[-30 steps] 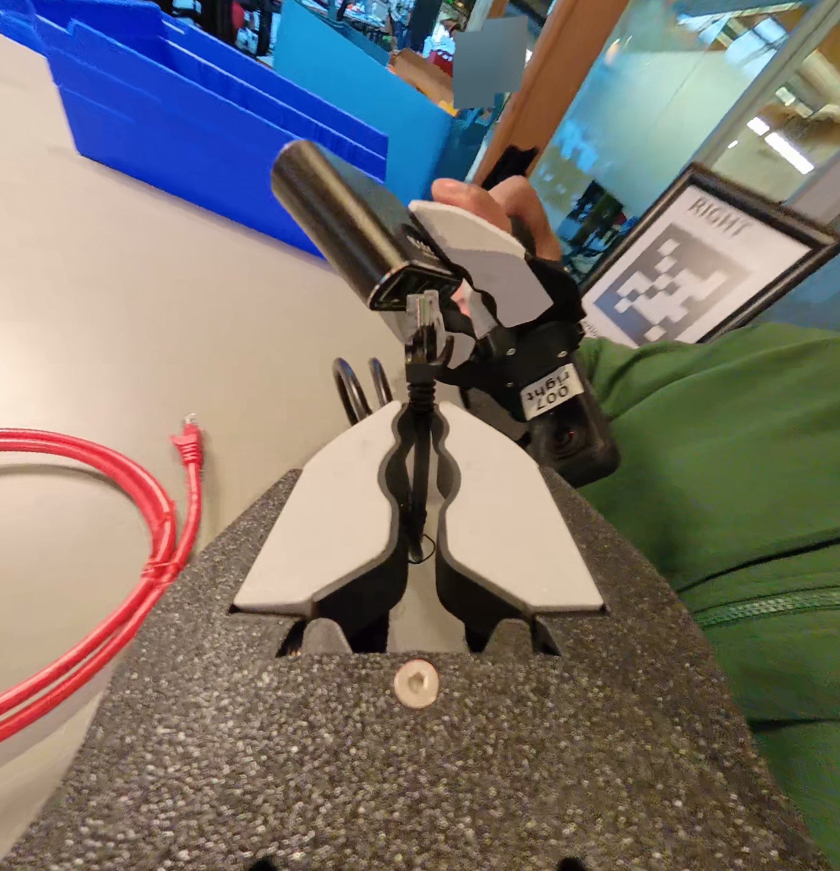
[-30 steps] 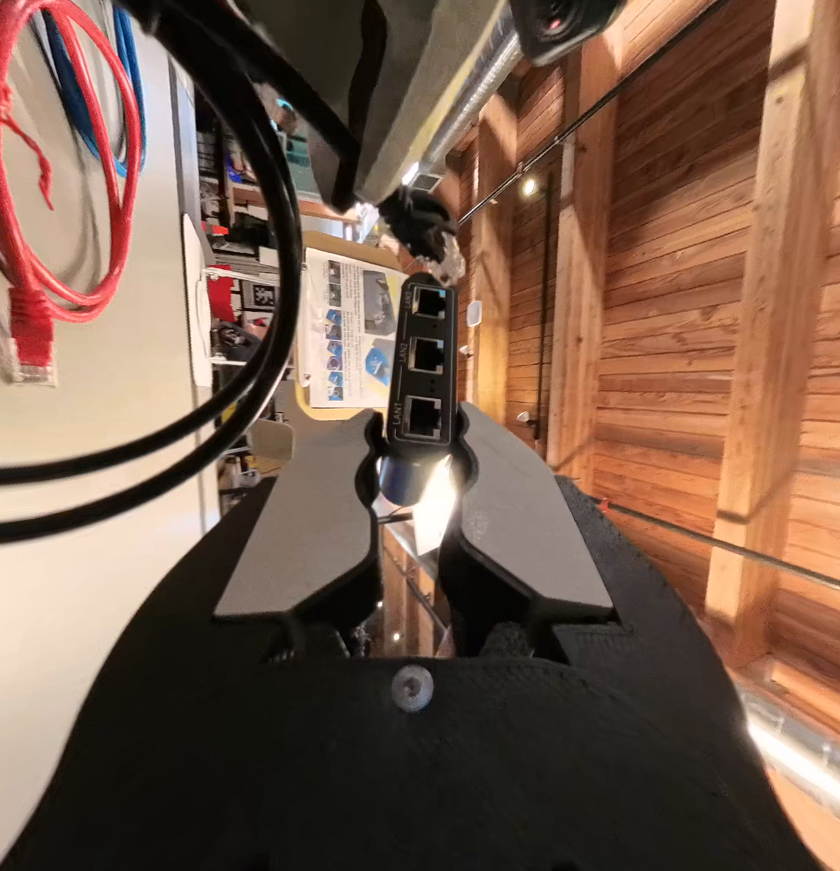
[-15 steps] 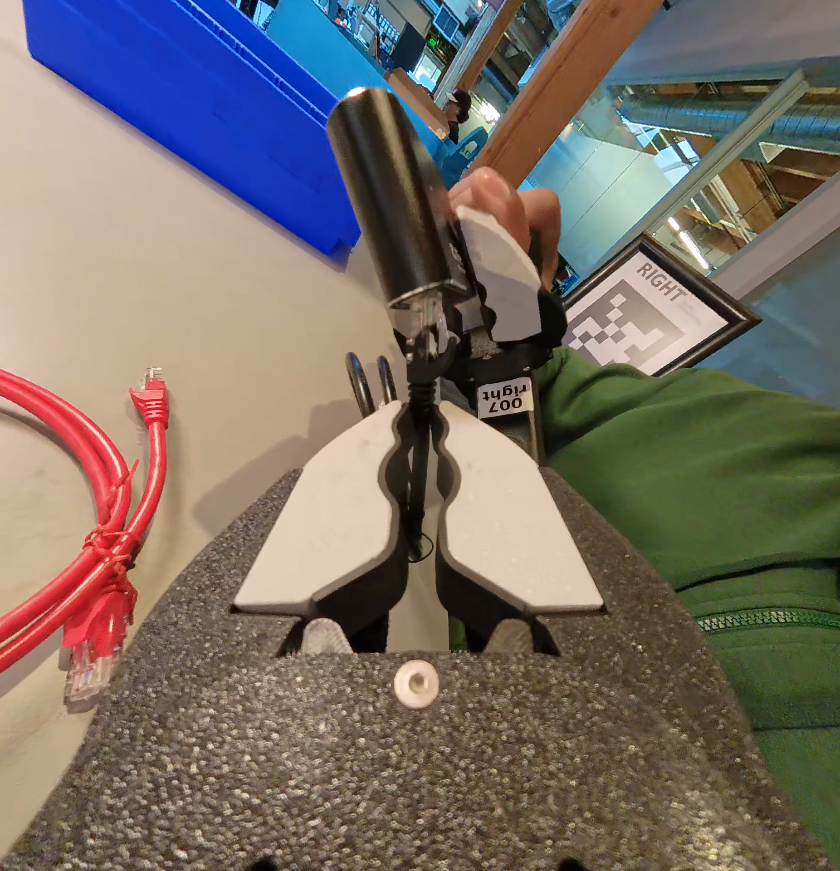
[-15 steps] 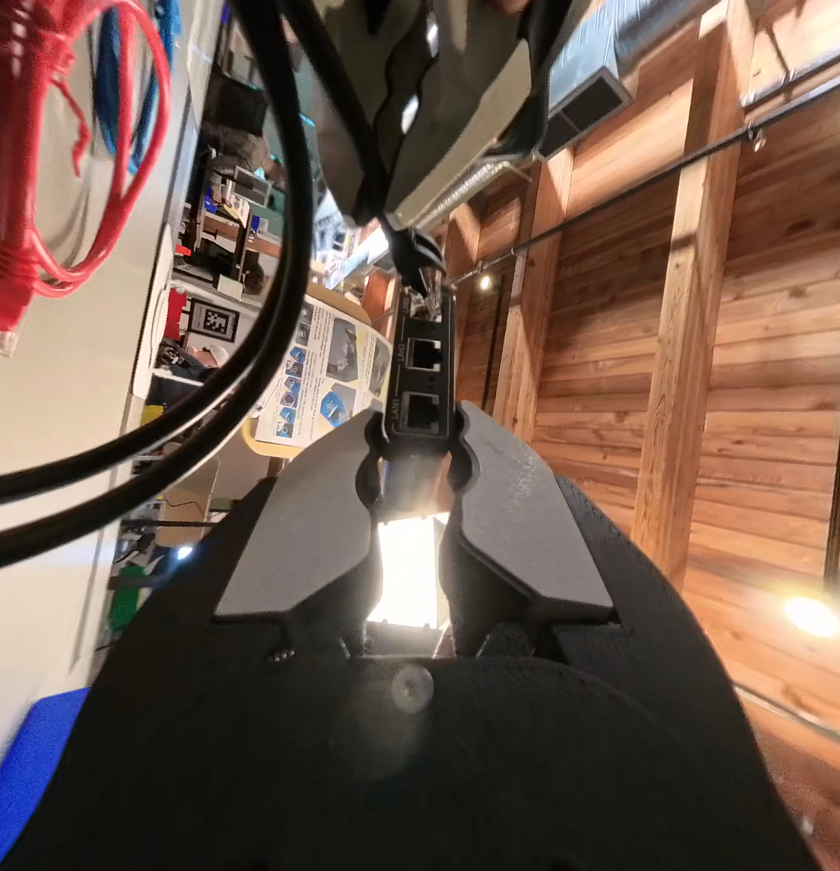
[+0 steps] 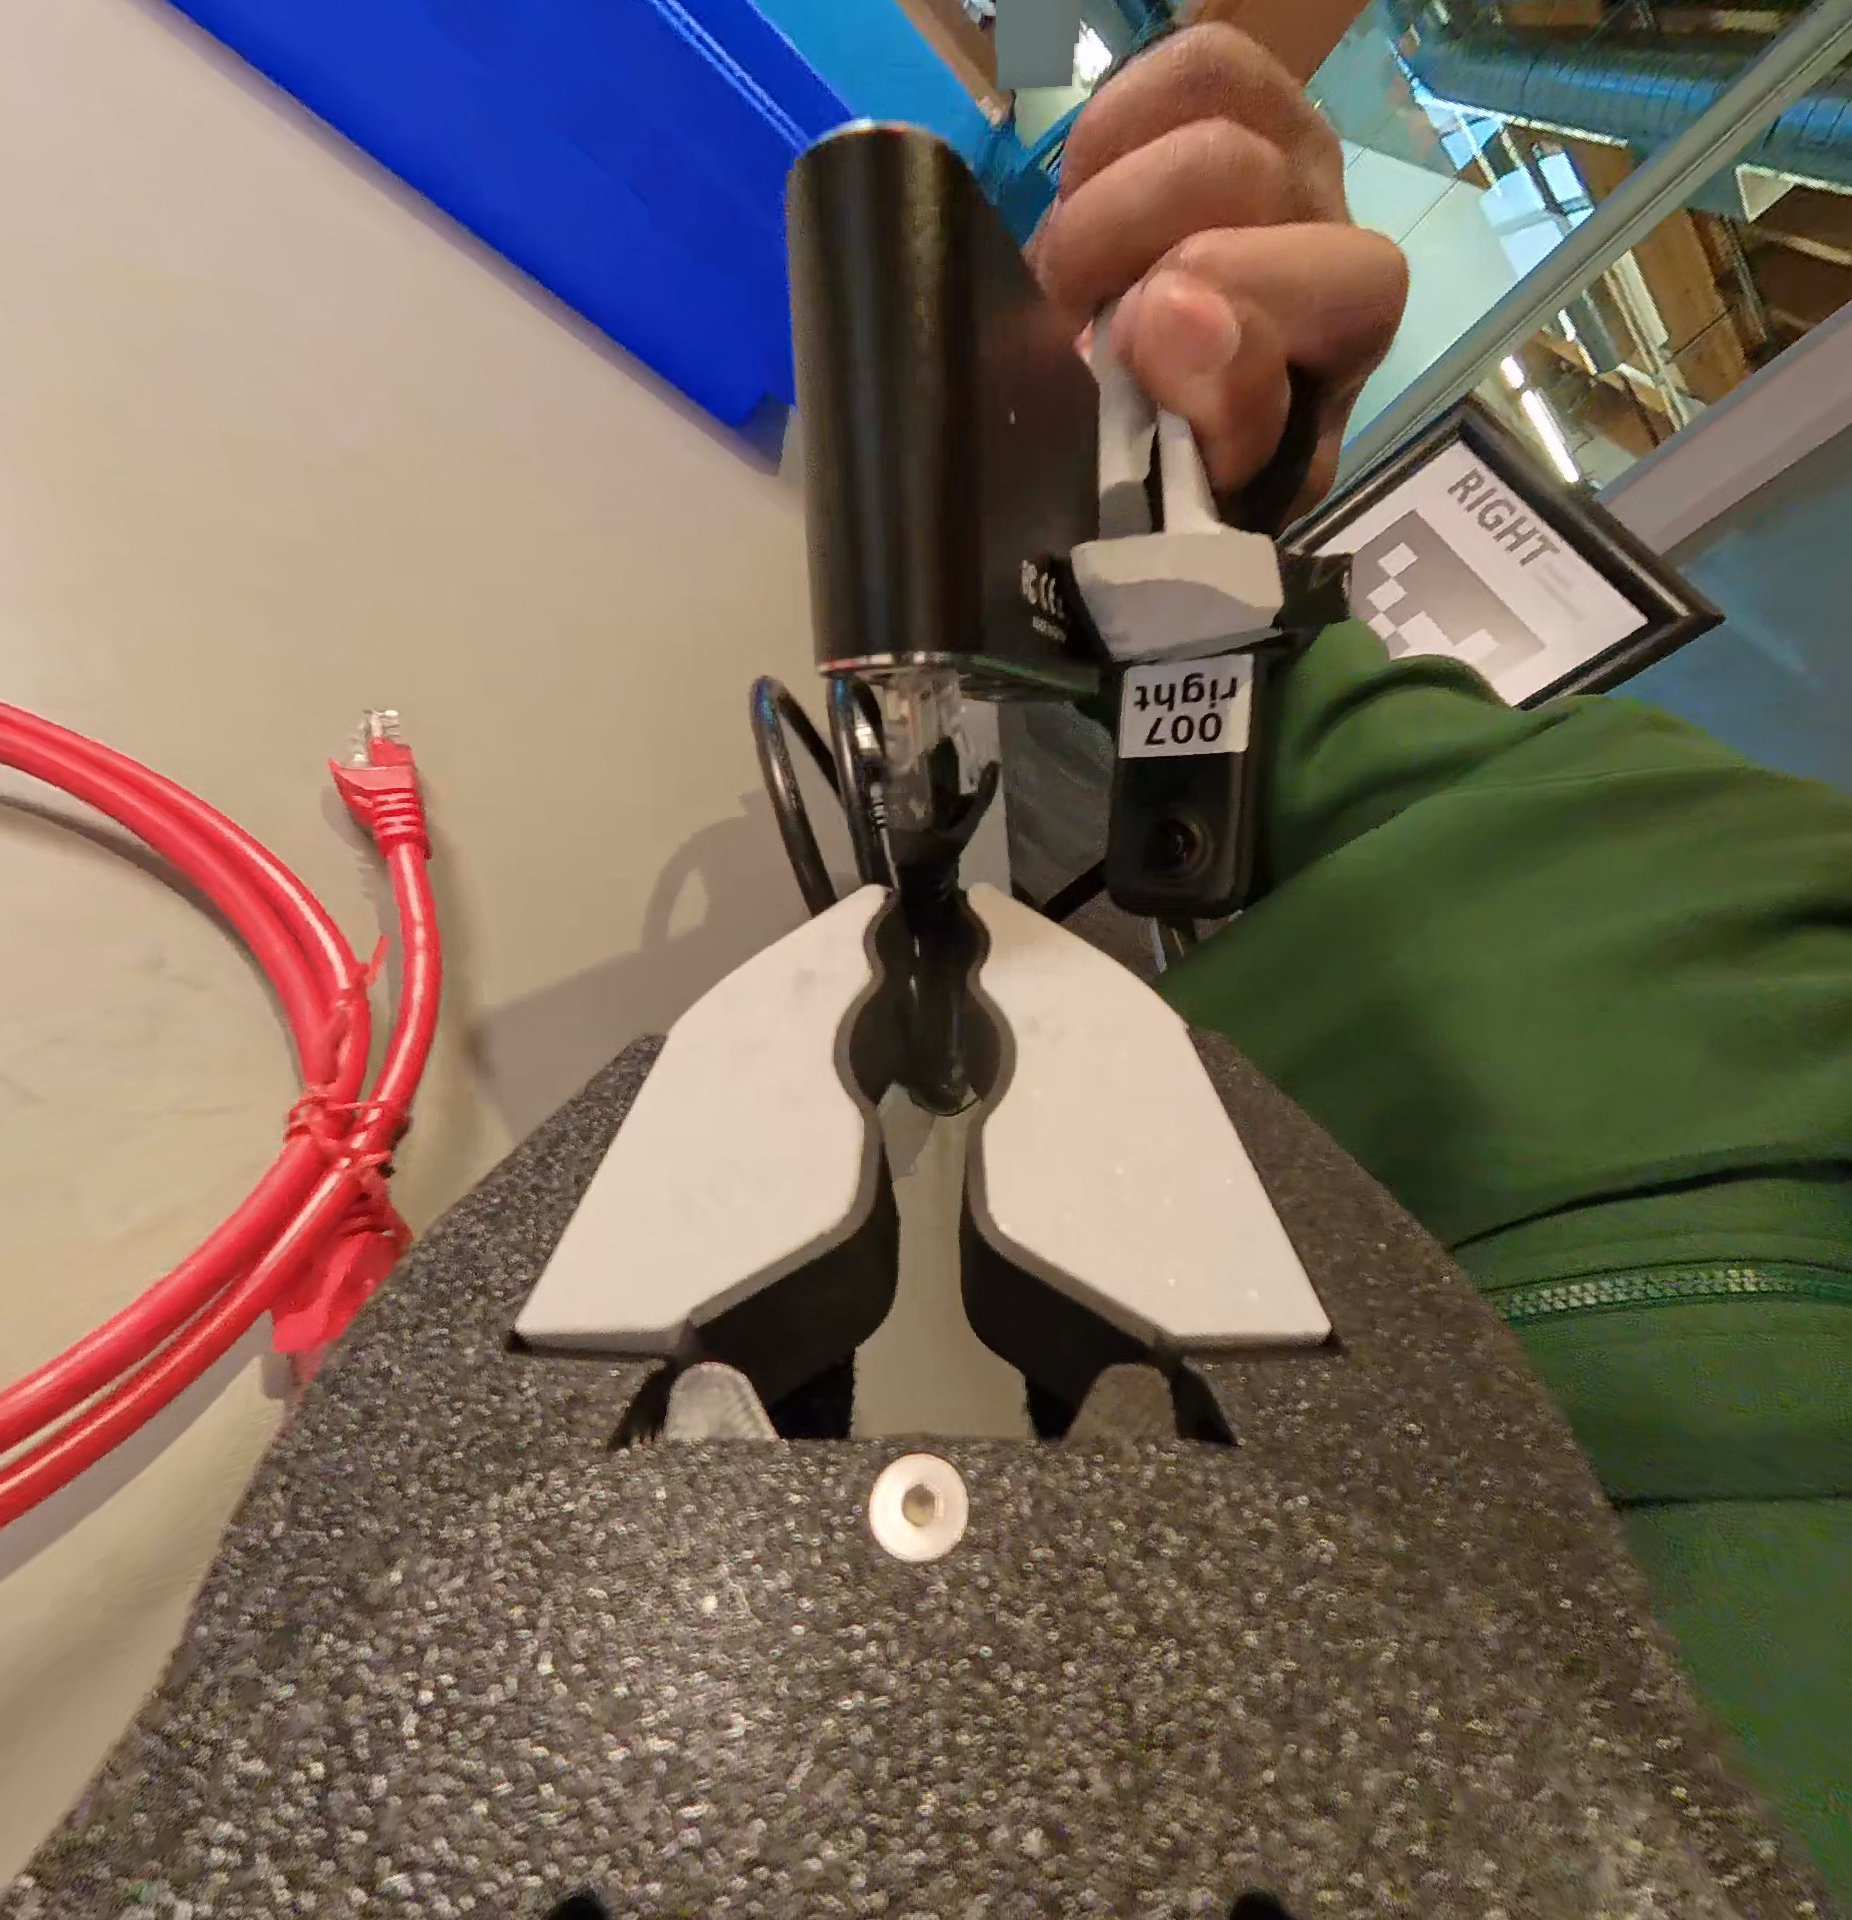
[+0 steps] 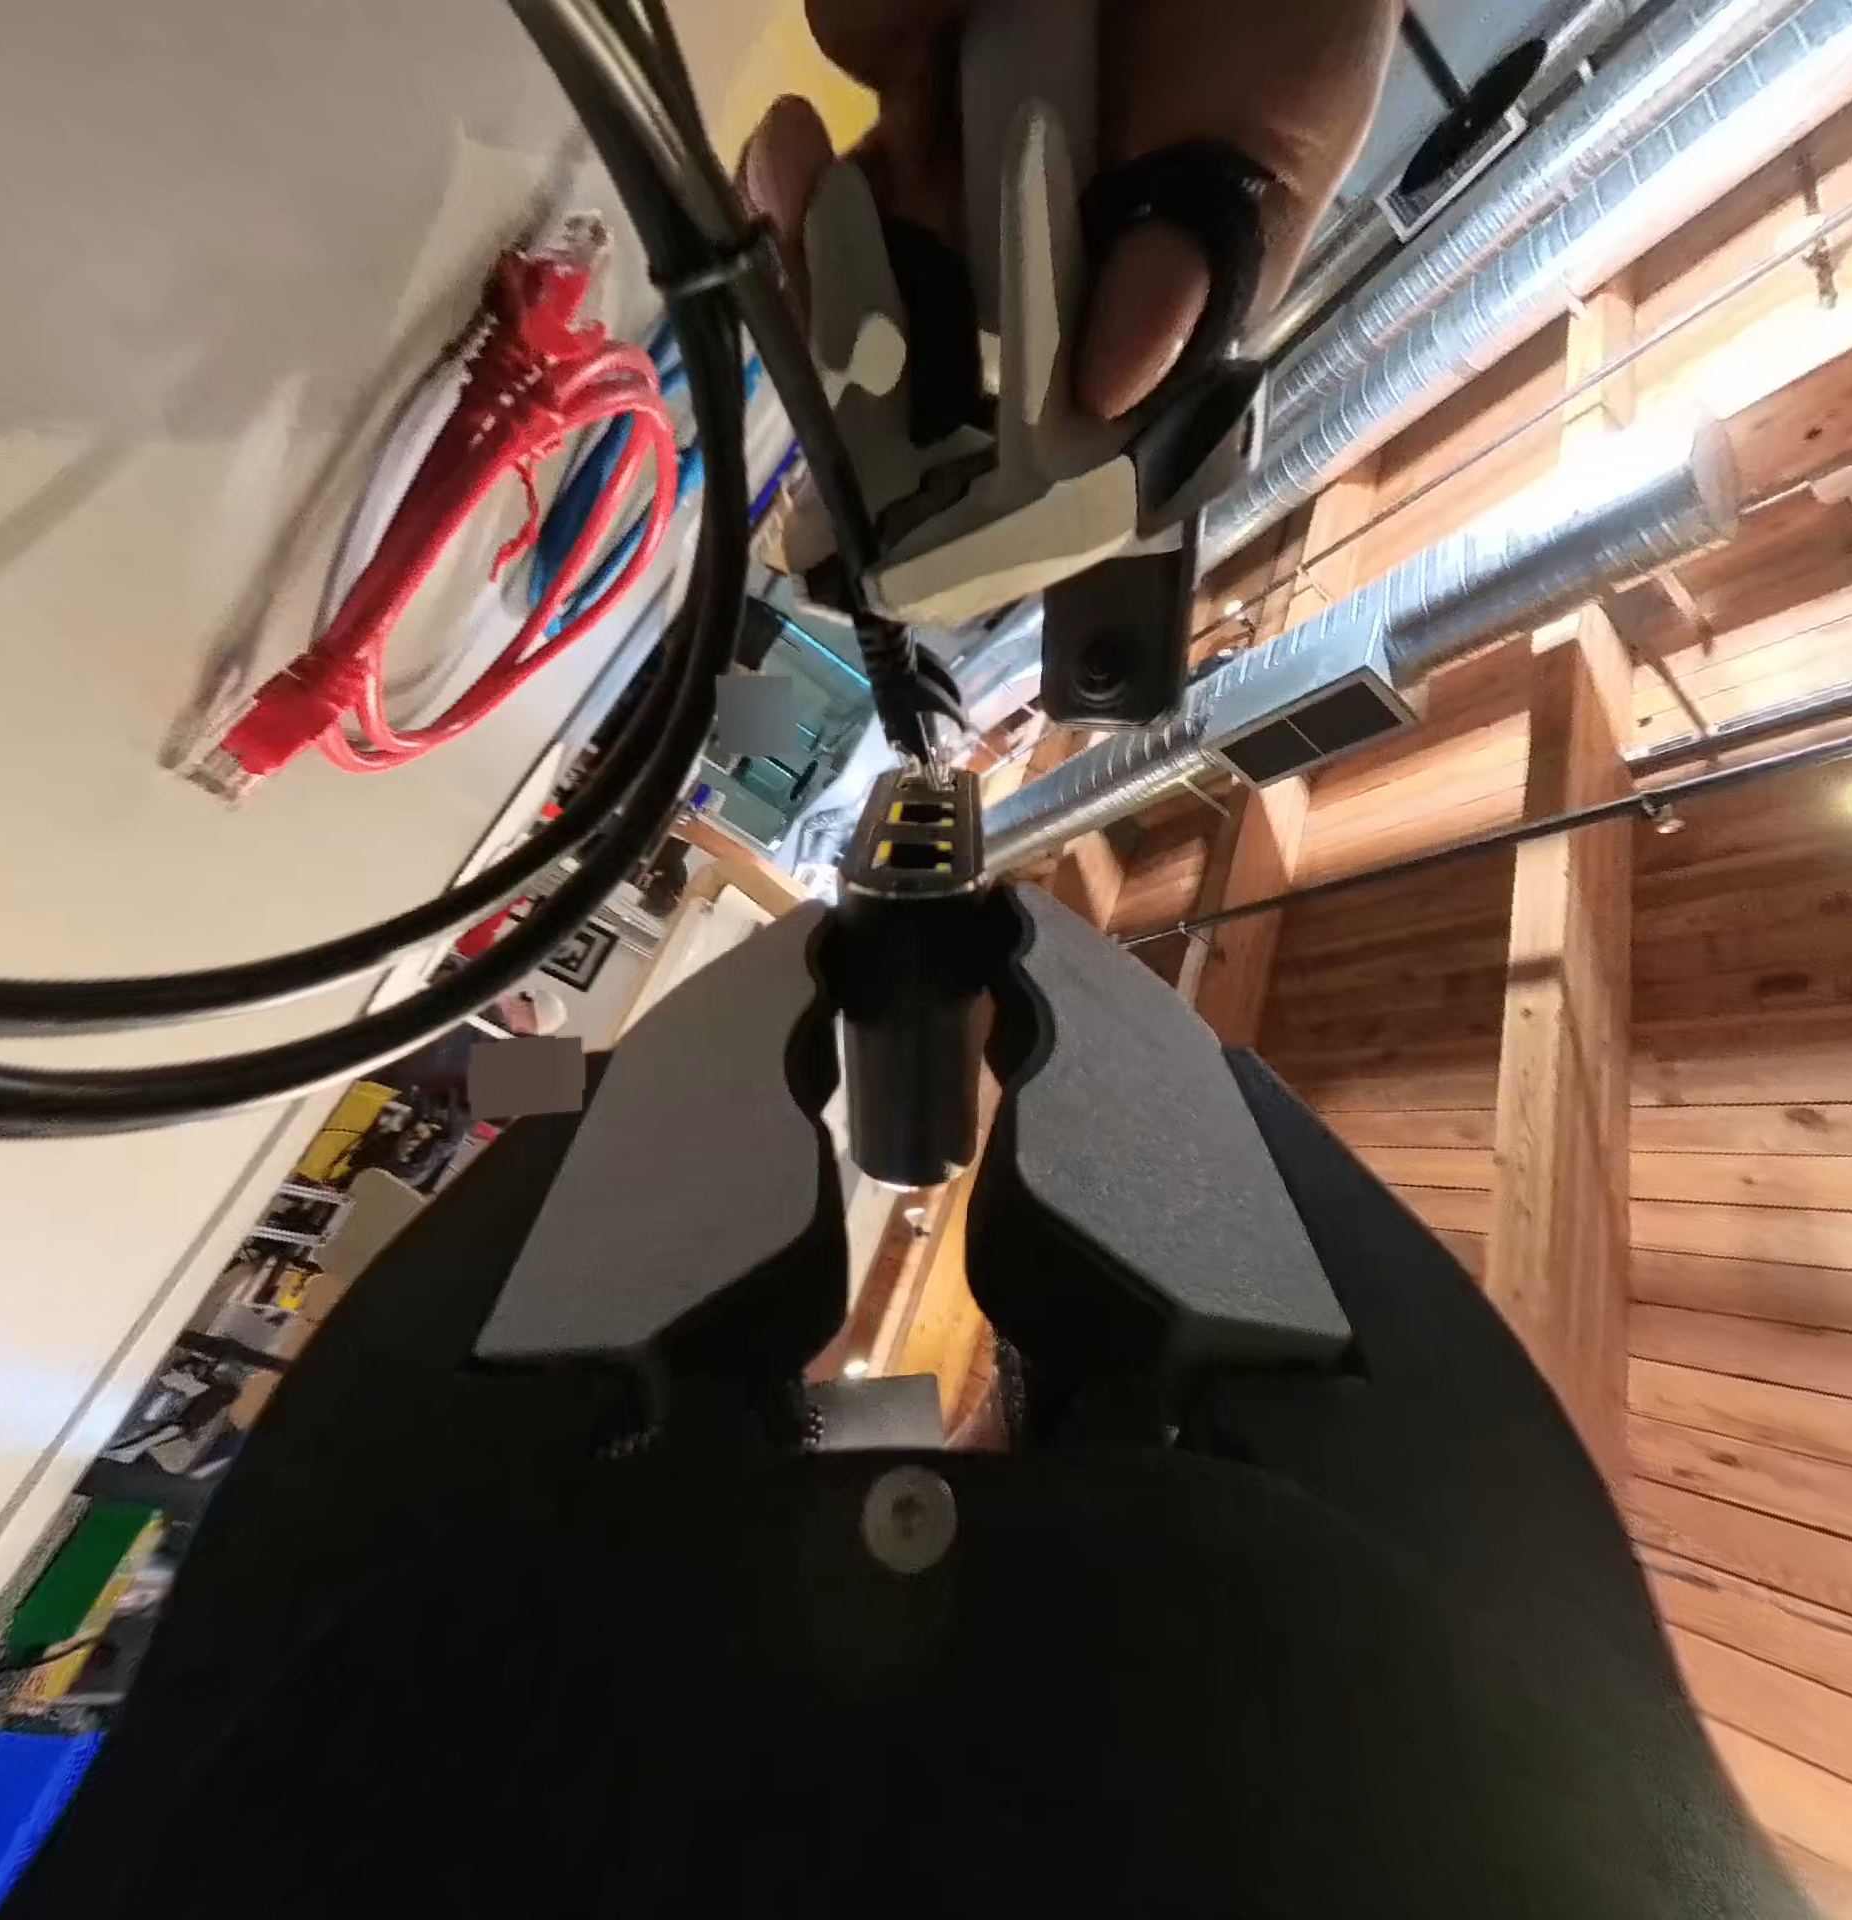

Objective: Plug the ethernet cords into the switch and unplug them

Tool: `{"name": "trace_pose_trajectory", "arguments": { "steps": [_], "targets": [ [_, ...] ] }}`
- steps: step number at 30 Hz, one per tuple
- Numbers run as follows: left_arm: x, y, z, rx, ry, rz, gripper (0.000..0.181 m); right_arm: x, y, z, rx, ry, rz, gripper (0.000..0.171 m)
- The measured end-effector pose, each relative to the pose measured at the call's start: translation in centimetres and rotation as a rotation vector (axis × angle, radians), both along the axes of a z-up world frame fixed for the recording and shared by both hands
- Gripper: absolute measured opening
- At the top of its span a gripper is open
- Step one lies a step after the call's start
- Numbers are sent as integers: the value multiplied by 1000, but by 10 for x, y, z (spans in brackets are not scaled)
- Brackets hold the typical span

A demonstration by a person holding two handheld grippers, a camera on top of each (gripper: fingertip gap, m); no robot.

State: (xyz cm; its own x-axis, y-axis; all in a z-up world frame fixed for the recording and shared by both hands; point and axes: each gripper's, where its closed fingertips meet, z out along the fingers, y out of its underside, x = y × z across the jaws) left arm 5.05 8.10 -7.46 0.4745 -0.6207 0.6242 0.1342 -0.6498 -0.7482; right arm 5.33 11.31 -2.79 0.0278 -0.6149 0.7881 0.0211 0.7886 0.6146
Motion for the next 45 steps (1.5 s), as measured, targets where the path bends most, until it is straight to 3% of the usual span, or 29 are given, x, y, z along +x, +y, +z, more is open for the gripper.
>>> {"name": "trace_pose_trajectory", "arguments": {
  "steps": [8,13,17,21,29,45],
  "targets": [
    [-22,27,-17,33,90,204,11,-13,24,-25,-239,20,-84,26],
    [-31,43,-20,64,185,361,17,-14,29,-38,-296,36,-93,26],
    [-26,49,-18,129,277,389,19,-13,29,-39,-315,42,-86,26],
    [-20,47,-21,183,390,328,19,-9,33,-34,-312,55,-85,27],
    [3,32,-26,103,444,98,18,-8,30,-40,-144,16,-77,26],
    [5,18,-31,65,477,-50,18,-4,10,-40,-96,-146,6,26]
  ]
}}
